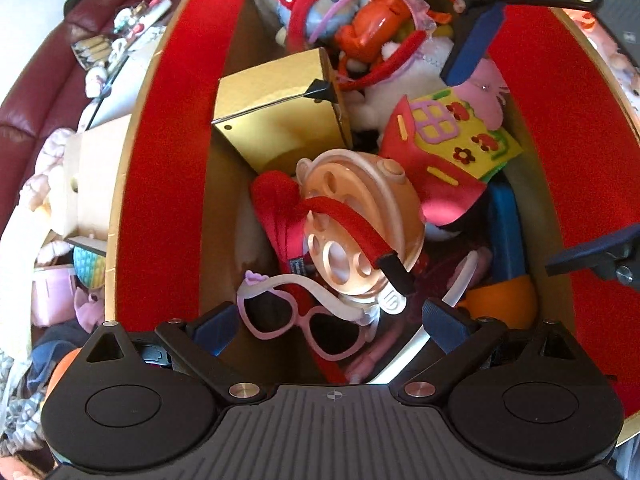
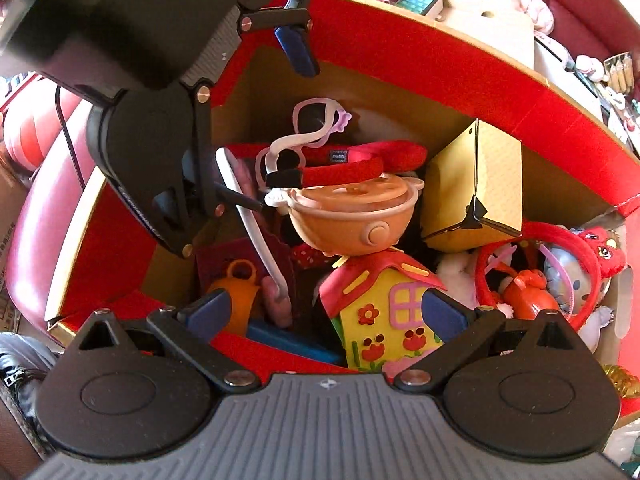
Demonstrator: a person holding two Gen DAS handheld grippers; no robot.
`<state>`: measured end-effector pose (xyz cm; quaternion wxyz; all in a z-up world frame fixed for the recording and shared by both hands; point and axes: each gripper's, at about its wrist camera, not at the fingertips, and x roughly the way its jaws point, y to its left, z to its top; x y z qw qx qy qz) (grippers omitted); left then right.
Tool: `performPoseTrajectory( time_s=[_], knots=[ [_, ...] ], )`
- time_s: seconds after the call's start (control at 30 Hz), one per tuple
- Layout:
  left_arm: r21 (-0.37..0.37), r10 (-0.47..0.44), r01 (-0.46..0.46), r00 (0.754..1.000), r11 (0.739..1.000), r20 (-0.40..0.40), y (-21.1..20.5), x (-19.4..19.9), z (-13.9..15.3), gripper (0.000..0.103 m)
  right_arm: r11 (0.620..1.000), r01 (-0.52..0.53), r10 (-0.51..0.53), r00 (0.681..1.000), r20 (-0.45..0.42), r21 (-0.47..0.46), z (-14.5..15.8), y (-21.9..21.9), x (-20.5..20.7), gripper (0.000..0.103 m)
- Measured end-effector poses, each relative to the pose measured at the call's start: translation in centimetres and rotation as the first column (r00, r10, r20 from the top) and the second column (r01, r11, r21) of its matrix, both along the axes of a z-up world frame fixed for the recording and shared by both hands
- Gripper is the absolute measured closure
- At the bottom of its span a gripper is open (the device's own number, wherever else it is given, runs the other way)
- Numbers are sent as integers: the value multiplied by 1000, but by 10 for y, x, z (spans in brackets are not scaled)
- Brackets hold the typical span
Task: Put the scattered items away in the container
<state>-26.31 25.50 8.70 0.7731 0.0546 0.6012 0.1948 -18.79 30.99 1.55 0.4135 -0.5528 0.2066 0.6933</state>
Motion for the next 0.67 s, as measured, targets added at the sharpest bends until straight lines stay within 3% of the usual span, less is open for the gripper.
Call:
performPoseTrajectory(
  time_s=[0.67],
  knots=[
    [22,-26,25,999,999,39,-3,1,-4,5,1000,23,-23,1000,11,-11,-10,7,4,2]
  ],
)
